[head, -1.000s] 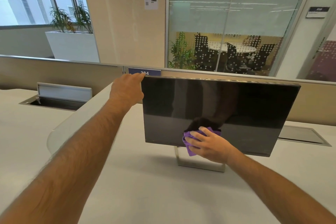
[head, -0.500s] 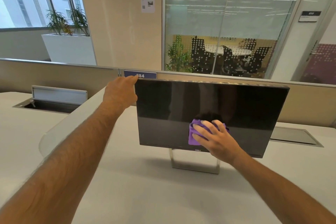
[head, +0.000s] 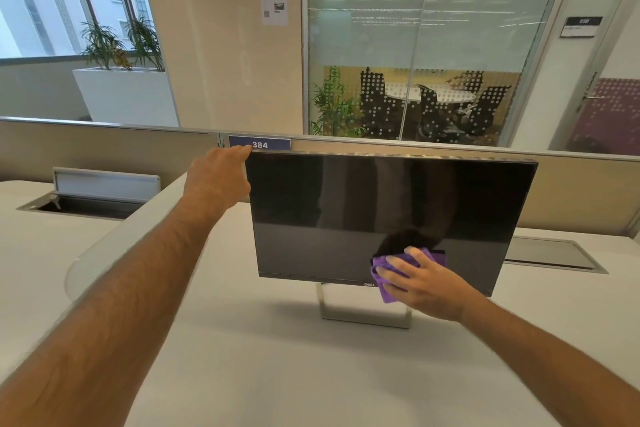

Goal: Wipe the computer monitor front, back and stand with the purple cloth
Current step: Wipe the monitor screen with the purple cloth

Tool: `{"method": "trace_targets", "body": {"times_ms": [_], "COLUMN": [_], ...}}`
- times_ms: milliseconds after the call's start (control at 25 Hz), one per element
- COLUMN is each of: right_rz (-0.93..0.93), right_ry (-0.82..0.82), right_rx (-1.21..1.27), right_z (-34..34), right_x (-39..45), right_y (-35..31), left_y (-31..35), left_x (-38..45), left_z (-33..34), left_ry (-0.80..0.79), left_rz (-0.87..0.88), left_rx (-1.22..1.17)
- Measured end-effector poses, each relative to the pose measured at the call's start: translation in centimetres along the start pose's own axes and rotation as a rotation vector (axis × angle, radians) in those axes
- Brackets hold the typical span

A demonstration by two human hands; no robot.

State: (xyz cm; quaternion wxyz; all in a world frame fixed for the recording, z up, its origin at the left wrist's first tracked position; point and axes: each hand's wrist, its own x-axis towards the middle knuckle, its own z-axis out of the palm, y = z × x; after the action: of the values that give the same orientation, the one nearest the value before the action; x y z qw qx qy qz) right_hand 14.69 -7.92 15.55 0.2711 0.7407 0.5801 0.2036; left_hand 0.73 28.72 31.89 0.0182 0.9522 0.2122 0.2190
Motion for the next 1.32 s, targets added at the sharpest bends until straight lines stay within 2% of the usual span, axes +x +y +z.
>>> {"method": "trace_targets", "body": {"times_ms": [160, 320, 480, 520, 640, 680, 840, 1000, 1200, 1320], "right_rz": [0.224, 0.075, 0.286, 0.293, 0.146, 0.143, 0.329, 0.127, 0.349, 0.217], "right_ry": [0.114, 0.009, 0.081, 0.078, 0.019, 0.016, 0.101, 0.014, 0.099, 0.054], "right_rx": [0.094, 0.035, 0.131, 0.136, 0.089, 0.088, 0.171, 0.078, 0.154, 0.1], "right_z": [-0.8, 0.9, 0.9, 0.9, 1.9, 2.0, 1.5, 2.9, 2.6, 3.5], "right_x": [-0.3, -2.0, -2.6, -2.8, -3.7, -3.9, -3.6, -5.0, -5.7, -7.0], "right_y": [1.6, 0.6, 1.4, 1.3, 0.7, 0.9, 1.5, 0.9, 1.9, 1.1], "left_y": [0.2, 0.2, 0.3, 0.3, 0.2, 0.1, 0.1, 0.2, 0.3, 0.2], "left_x": [0.0, 0.0, 0.0, 0.1, 0.2, 0.2, 0.2, 0.0, 0.1, 0.0], "left_z": [-0.1, 0.0, 0.1, 0.1, 0.2, 0.3, 0.5, 0.4, 0.4, 0.5], "left_ry": [0.003, 0.009, 0.014, 0.014, 0.01, 0.009, 0.021, 0.034, 0.032, 0.037], "left_rz": [-0.006, -0.013, -0.014, -0.015, -0.016, -0.016, -0.01, -0.015, -0.019, -0.015], "left_rx": [0.006, 0.002, 0.005, 0.008, 0.018, 0.018, 0.015, 0.009, -0.003, -0.006]}}
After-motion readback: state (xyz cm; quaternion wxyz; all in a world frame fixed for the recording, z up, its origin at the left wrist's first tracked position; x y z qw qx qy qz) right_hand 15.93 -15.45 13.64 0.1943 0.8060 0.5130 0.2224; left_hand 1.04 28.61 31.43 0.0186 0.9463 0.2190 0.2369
